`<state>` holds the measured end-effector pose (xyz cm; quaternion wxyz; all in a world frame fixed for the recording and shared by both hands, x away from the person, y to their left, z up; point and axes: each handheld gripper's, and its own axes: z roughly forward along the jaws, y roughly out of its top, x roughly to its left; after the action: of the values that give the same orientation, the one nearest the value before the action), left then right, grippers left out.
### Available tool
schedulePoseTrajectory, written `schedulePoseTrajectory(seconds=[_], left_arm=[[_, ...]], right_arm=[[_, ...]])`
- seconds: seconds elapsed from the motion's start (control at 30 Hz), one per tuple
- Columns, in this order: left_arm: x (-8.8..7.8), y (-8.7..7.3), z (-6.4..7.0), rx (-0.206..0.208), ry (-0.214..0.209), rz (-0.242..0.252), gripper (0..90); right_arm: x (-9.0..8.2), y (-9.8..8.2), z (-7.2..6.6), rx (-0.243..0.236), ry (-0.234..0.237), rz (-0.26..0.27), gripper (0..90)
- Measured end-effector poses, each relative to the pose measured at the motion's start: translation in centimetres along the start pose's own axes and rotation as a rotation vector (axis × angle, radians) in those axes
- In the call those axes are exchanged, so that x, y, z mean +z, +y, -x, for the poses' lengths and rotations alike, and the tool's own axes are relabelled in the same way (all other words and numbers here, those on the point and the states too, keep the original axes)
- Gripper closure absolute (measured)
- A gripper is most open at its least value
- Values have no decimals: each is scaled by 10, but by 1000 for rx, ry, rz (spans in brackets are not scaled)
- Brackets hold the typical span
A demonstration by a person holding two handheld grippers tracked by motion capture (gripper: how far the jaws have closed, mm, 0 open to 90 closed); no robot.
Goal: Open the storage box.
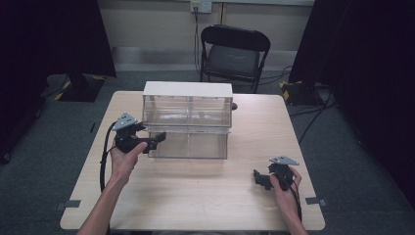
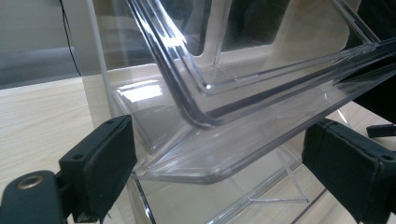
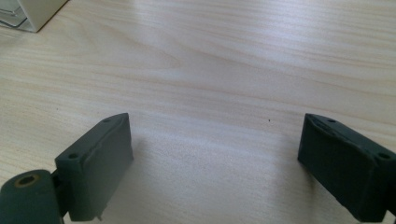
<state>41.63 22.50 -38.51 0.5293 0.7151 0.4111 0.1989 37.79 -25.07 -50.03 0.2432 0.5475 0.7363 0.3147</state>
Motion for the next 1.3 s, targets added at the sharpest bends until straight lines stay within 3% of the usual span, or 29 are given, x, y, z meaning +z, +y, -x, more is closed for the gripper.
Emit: schedulePoseTrajectory(seconds=[1.3], left_arm=[[0, 0, 0, 3, 8, -8, 105]], right_arm=[[0, 0, 0, 0, 0, 0, 93]])
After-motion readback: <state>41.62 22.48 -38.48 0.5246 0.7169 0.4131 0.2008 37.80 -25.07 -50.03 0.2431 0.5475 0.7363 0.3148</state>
